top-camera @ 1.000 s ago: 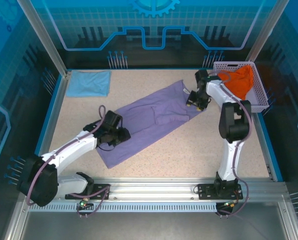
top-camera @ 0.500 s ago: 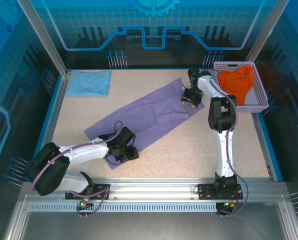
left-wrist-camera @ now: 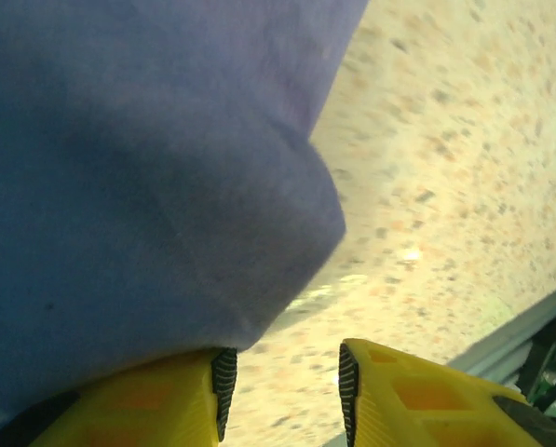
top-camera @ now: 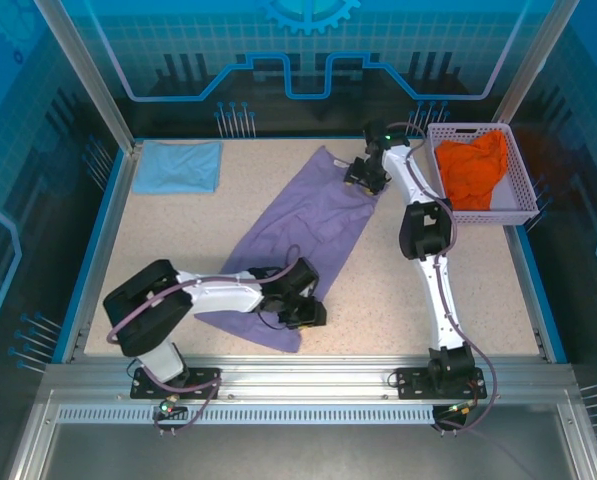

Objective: Fold and stack the t-shirts

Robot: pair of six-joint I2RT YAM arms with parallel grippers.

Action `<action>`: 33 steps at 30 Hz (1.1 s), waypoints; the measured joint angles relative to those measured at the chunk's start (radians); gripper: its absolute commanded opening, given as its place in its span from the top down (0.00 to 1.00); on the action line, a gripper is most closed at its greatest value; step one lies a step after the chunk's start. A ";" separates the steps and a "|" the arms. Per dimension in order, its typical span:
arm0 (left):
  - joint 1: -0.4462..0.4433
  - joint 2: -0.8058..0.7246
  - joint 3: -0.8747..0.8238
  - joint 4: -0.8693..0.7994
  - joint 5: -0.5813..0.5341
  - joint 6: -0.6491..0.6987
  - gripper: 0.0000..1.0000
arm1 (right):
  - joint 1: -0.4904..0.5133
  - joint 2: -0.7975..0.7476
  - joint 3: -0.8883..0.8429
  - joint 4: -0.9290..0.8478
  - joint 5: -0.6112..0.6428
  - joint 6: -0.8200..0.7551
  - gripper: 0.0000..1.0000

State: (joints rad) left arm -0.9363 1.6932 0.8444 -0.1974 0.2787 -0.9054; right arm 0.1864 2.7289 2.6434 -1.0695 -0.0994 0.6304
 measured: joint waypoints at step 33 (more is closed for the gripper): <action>0.474 0.414 1.052 -0.418 -0.058 0.284 0.60 | -0.018 -0.589 -0.792 0.209 0.058 0.047 0.58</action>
State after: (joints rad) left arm -0.4625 2.1071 1.8965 -0.6155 0.2203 -0.6212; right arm 0.1684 2.1399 1.8511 -0.8600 -0.0414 0.6773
